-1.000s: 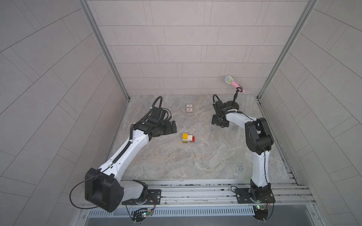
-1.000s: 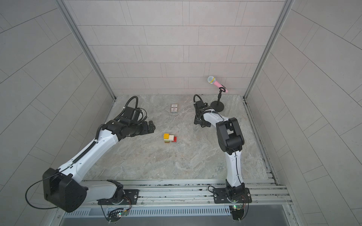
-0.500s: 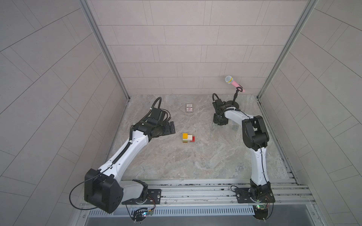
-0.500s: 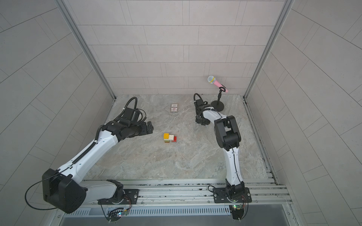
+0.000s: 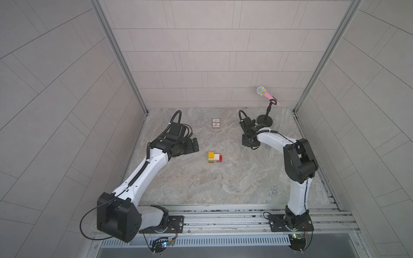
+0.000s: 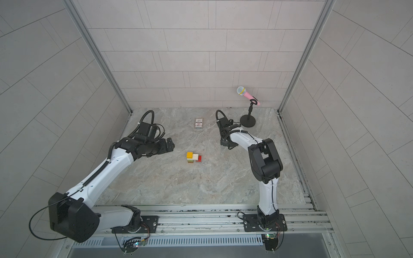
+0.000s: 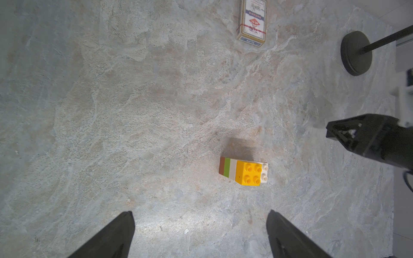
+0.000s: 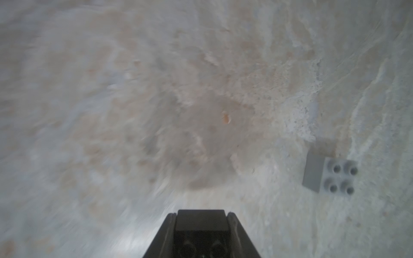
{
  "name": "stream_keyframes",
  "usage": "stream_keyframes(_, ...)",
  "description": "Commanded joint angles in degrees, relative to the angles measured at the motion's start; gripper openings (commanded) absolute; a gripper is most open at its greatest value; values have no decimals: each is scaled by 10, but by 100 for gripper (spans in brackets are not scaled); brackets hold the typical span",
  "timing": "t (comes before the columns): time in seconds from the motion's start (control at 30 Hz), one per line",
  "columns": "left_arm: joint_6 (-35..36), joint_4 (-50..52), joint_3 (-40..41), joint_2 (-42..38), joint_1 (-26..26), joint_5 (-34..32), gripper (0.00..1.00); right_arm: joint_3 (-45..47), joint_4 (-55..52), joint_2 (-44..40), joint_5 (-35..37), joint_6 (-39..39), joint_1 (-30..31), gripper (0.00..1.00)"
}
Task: Assemble the letter h with lego
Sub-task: Pick up the lego brick from the center of the board, then assemble the lego brick with the lego brick.
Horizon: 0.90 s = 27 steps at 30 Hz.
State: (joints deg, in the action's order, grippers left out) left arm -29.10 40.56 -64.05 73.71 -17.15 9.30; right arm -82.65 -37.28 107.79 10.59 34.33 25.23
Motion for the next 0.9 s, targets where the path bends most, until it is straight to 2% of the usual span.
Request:
stream_keyframes(0.0, -16, 1, -9, 4, 24, 8, 100, 24, -18, -79, 17, 57, 59, 0)
stream_keyframes(0.13, -32, 7, -9, 2, 52, -1, 100, 62, 25, -124, -32, 124, 117, 0)
stream_keyframes(0.3, -48, 27, -17, 18, 75, -13, 100, -1, -1, -86, -74, 203, 170, 0)
stream_keyframes(0.57, -57, 27, -15, 31, 105, 8, 100, -129, -59, 21, -44, 233, 241, 0)
stream_keyframes(0.87, -57, 23, -13, 36, 105, 25, 100, -208, -104, 93, -18, 219, 254, 0)
